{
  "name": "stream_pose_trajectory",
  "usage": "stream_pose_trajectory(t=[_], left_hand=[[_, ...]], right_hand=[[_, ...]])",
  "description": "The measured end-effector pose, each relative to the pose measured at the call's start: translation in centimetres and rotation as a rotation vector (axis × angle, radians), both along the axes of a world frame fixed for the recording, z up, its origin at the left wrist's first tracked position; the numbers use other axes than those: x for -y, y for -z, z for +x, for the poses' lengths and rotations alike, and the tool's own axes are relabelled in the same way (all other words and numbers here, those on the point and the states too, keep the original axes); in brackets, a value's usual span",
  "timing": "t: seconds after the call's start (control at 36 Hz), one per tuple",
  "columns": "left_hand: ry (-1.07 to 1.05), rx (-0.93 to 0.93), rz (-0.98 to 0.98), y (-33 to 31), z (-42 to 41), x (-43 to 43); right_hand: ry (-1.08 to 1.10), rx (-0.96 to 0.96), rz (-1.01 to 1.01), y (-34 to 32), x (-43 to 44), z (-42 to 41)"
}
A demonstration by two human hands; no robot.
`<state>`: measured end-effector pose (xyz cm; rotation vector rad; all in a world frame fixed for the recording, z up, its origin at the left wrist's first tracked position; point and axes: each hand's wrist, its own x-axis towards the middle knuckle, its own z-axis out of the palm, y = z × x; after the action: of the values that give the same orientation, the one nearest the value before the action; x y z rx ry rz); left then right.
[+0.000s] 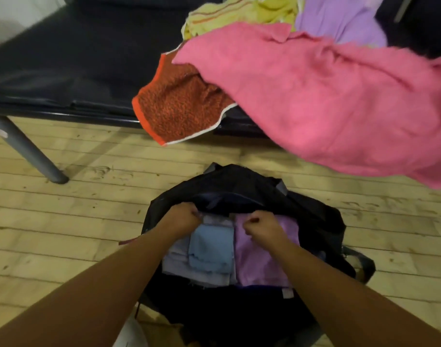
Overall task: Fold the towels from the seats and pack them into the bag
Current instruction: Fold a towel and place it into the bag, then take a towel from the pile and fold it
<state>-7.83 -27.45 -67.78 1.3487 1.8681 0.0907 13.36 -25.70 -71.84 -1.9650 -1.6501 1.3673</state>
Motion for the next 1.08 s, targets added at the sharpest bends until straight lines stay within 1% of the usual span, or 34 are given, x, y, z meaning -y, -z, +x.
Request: stream_pose_trajectory(t=[0.08,0.14,0.25,0.33,0.39,0.47,0.53,0.58,0.64,0.72,0.78,0.86,0.92,1.0,1.03,1.08], left_hand=[[0.006,0.103,0.105,-3.8,1.0,-1.9],[0.0,0.179,0.166,-7.1,2.2,-2.9],[0.022,0.276,0.307,-14.0,4.8,-4.9],[-0.06,0.365,0.38,-18.2,6.6,-6.3],[-0.178,0.482,0.34,-19.9,7.5,-6.8],[-0.327,0.733,0.175,-20.9,9.0,-7.2],[-0.43,0.863,0.115,-20.6,10.1,-7.5],[-0.589,0.94,0.121,-19.6,11.2,-8.0],[-0.695,0.924,0.141,-18.6,12.0,-8.3],[-0.694,0.889,0.155,-17.2,12.9,-8.0],[-0.698,0.919,0.133,-16.8,13.4,-7.8],[-0.668,0.895,0.094,-17.0,14.0,-8.0],[-0.639,0.894,0.082,-17.3,14.3,-8.3],[-0.624,0.866,0.085,-17.7,14.7,-8.6],[-0.636,0.849,0.099,-17.7,14.7,-8.7],[-0.667,0.868,0.128,-17.9,14.5,-8.7]], right_hand=[[-0.09,-0.006,0.016,-5.1,-1.7,1.5],[-0.129,-0.015,0.065,-8.8,-2.6,2.5],[-0.07,-0.073,0.178,-15.4,-3.9,4.3],[-0.06,-0.079,0.286,-20.3,-4.6,5.9],[-0.055,-0.05,0.357,-22.9,-5.1,7.1],[-0.001,-0.046,0.463,-25.5,-5.9,9.0],[0.037,0.063,0.574,-26.2,-6.4,10.6],[0.044,0.26,0.658,-26.1,-6.8,12.5],[0.062,0.424,0.664,-25.7,-7.1,14.3],[0.089,0.563,0.537,-24.1,-7.9,16.4],[0.073,0.595,0.46,-23.1,-8.4,17.3],[0.108,0.598,0.49,-21.8,-9.1,17.9],[0.11,0.633,0.505,-21.3,-9.4,18.0],[0.022,0.746,0.483,-21.1,-9.6,17.8],[0.01,0.756,0.488,-21.0,-9.7,17.8],[0.042,0.698,0.496,-21.2,-9.8,17.9]])
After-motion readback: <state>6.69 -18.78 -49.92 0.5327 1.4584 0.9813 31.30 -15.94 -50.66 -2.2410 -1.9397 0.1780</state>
